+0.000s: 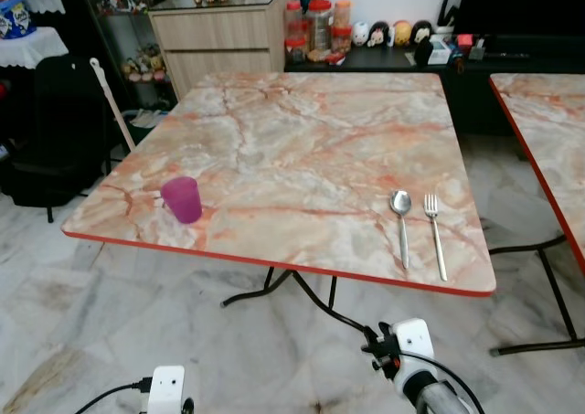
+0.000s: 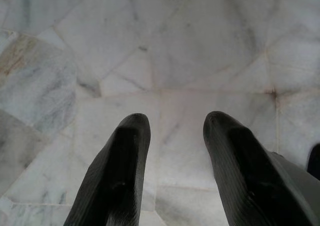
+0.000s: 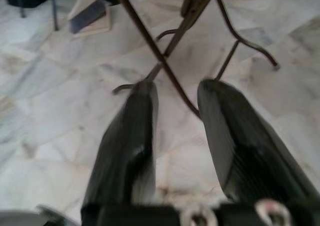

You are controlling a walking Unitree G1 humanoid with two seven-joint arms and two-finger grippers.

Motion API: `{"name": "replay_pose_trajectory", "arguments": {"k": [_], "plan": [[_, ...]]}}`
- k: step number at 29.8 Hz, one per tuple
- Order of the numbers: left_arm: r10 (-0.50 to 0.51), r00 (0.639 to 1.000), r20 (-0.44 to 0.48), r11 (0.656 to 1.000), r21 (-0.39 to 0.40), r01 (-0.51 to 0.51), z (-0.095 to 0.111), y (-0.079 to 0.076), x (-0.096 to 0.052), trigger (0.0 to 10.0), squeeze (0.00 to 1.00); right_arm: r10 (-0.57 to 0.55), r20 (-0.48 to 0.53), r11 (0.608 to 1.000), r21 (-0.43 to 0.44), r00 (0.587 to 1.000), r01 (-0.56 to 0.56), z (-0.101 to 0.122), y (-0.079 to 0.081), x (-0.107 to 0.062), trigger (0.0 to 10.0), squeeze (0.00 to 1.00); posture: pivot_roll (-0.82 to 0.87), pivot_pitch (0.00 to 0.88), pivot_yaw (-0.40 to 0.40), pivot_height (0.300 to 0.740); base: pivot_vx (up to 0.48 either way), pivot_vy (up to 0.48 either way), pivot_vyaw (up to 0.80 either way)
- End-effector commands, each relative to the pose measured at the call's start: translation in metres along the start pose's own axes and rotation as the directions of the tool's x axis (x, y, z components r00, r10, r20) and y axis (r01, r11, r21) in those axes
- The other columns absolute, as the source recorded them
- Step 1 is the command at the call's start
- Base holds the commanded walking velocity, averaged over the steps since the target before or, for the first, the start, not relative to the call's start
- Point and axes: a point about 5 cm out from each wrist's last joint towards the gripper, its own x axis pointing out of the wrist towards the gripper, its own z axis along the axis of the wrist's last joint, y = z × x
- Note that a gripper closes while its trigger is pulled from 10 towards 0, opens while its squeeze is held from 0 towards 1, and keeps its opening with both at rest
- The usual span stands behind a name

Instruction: Setting the table

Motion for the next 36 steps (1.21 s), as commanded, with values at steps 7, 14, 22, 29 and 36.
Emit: {"name": "replay_pose_trajectory", "arguments": {"k": [7, 14, 22, 29, 36], "plan": [[0.004, 1.0, -0.021, 1.0, 0.013, -0.004, -0.004, 0.005, -0.001, 10.0, 0.0, 0.24, 0.17, 0.97, -0.086, 0.956, -0.229, 0.062, 0.017, -0.001, 10.0, 0.0, -0.03, 0.047, 0.091, 0.74, 0.0, 0.0, 0.0], [0.013, 1.0, -0.012, 1.0, 0.014, -0.013, -0.001, 0.005, 0.0, 10.0, 0.0, 0.065, 0.419, 0.997, -0.067, 0.906, -0.041, 0.137, 0.007, 0.027, 10.0, 0.0, -0.02, 0.043, 0.094, 0.74, 0.0, 0.0, 0.0], [0.02, 1.0, -0.006, 1.0, 0.014, -0.02, 0.003, 0.005, 0.001, 10.0, 0.0, -0.229, 0.494, 0.966, 0.011, 0.839, 0.257, 0.185, -0.015, 0.051, 10.0, 0.0, 0.0, 0.034, 0.098, 0.74, 0.0, 0.0, 0.0], [0.022, 1.0, -0.003, 1.0, 0.01, -0.022, 0.005, 0.005, 0.002, 10.0, 0.0, -0.294, 0.42, 0.948, 0.011, 0.858, 0.319, 0.187, -0.015, 0.071, 10.0, 0.0, 0.0, 0.023, 0.1, 0.74, 0.0, 0.0, 0.0], [0.021, 1.0, 0.002, 1.0, 0.003, -0.021, 0.009, 0.003, 0.003, 10.0, 0.0, -0.281, 0.35, 0.951, -0.023, 0.893, 0.308, 0.179, -0.003, 0.087, 10.0, 0.0, 0.01, 0.021, 0.093, 0.74, 0.0, 0.0, 0.0]]}}
